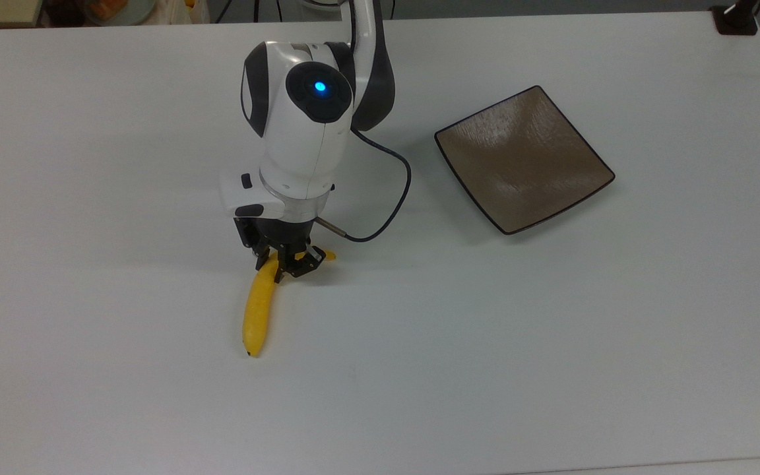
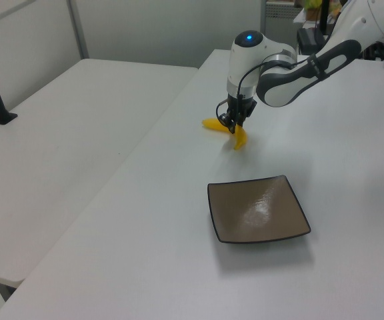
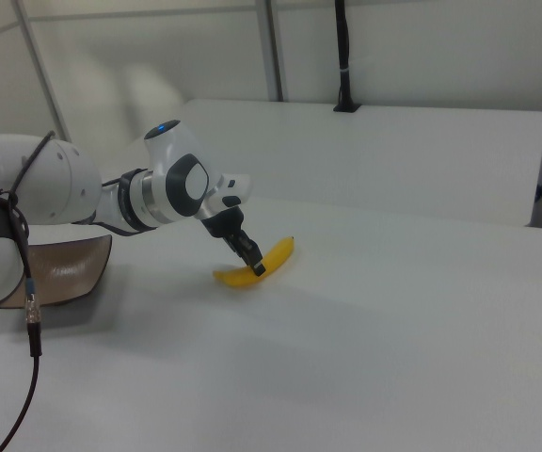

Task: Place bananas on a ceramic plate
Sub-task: 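Lift the banana and carry it over the brown square plate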

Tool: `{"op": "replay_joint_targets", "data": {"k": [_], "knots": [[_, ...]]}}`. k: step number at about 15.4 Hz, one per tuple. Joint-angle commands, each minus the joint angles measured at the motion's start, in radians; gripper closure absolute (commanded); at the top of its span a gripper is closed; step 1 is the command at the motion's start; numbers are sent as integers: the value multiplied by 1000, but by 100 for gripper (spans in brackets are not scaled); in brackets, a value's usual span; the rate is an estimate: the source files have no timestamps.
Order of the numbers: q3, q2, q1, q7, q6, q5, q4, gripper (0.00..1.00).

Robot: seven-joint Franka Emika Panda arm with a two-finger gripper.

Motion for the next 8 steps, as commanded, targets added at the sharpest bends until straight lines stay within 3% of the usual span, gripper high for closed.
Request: {"op": "replay_joint_targets", "data": {"k": [1, 8], "knots": [[0, -10, -1, -14, 14, -15, 11, 84], [39, -149, -1, -86, -3, 36, -53, 83]]}}
